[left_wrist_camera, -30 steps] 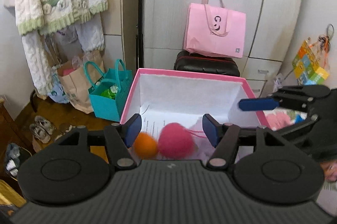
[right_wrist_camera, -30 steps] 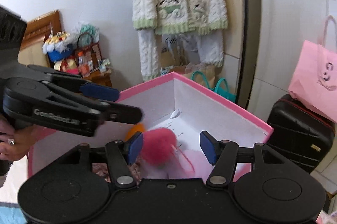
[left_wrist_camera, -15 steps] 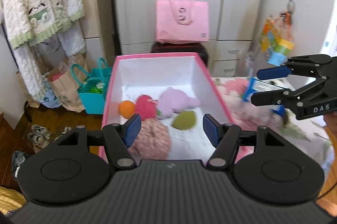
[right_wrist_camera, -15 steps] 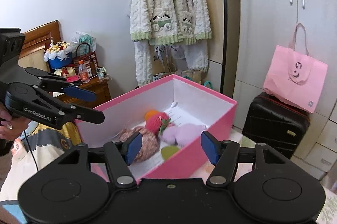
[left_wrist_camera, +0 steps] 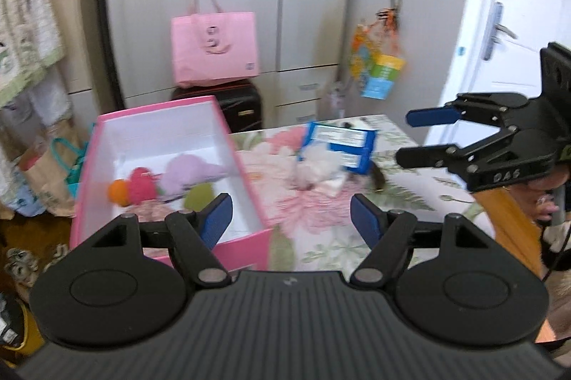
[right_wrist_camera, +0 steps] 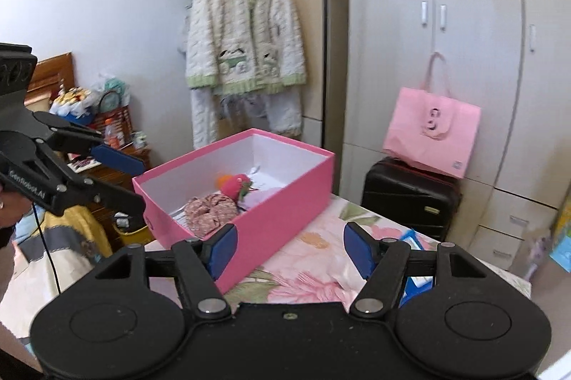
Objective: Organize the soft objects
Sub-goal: 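Move both open tools back toward the items on the bed, then grasp the blue wipes pack between both tools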
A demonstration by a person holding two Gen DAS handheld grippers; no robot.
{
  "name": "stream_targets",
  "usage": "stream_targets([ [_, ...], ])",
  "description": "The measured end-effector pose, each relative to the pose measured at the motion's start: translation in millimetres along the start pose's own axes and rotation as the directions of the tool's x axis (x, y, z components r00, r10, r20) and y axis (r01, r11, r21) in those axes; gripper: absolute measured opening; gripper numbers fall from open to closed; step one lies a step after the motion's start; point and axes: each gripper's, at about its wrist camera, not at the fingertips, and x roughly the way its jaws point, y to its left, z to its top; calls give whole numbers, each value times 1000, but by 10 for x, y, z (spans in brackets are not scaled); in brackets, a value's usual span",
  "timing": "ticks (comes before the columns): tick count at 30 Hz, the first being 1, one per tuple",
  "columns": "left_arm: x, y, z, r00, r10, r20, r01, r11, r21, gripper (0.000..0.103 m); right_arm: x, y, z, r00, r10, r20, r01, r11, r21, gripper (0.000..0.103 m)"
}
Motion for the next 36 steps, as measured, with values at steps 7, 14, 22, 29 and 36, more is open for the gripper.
stream_targets([
  [7,302,-234,49,996,-87,-27,87,996,-2,72,-104,-93,-301,996,-87,-3,87,996,-8,73],
  [14,712,-415,84,991,-120,-50,120,993,2,72,-69,-358,-496,995,-99,-25,100,995,25,73],
  [22,1209,-587,168,990,-133,-42,130,990,-54,72,207,-662,-706,994,-94,-54,98,991,89,73],
  [29,1739,-638,327,998,-55,39,59,991,-117,69,567,-1057,-867,992,-117,-54,126,970,210,61],
  [36,2339,-491,514,996,18,92,0,983,-186,62,824,-1322,-919,994,-97,-40,105,942,318,43],
])
